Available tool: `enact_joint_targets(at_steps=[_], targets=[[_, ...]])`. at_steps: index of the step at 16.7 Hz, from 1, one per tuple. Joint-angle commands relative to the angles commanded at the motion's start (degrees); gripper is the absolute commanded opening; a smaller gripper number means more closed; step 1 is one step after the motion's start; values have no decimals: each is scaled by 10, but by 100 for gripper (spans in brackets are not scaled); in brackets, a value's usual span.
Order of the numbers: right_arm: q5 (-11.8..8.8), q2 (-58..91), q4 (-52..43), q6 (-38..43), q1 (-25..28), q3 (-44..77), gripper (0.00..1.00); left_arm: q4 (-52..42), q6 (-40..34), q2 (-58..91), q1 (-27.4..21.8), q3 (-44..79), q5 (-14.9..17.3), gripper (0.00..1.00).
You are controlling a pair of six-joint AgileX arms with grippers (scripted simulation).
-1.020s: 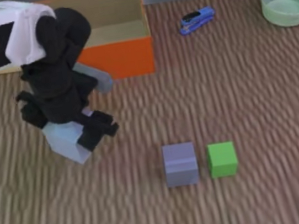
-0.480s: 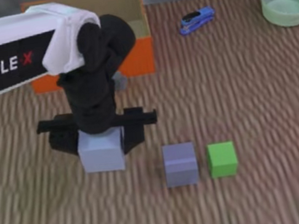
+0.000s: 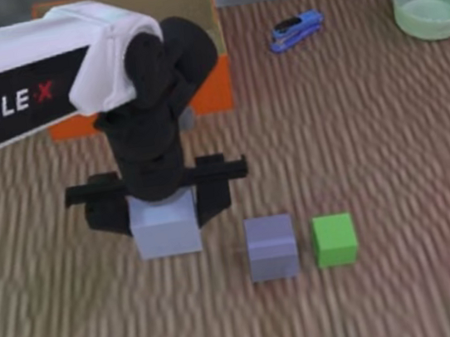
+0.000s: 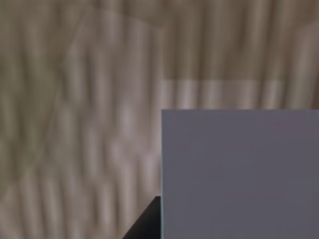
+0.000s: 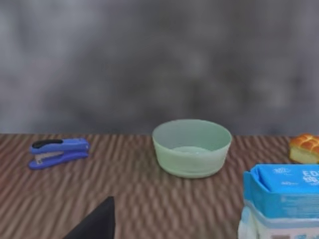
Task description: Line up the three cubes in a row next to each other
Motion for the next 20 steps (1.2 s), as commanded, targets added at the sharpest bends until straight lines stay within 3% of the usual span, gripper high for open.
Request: enact_joint_targets(at_steps=[9, 14, 20], targets=[[0, 0, 0, 0, 0, 0, 100, 137, 2, 51, 0, -82, 0, 0], [0, 0, 0, 0, 0, 0, 100, 146, 2, 55, 0, -88, 0, 0], [0, 0, 0, 0, 0, 0, 100, 146, 2, 55, 0, -88, 0, 45]])
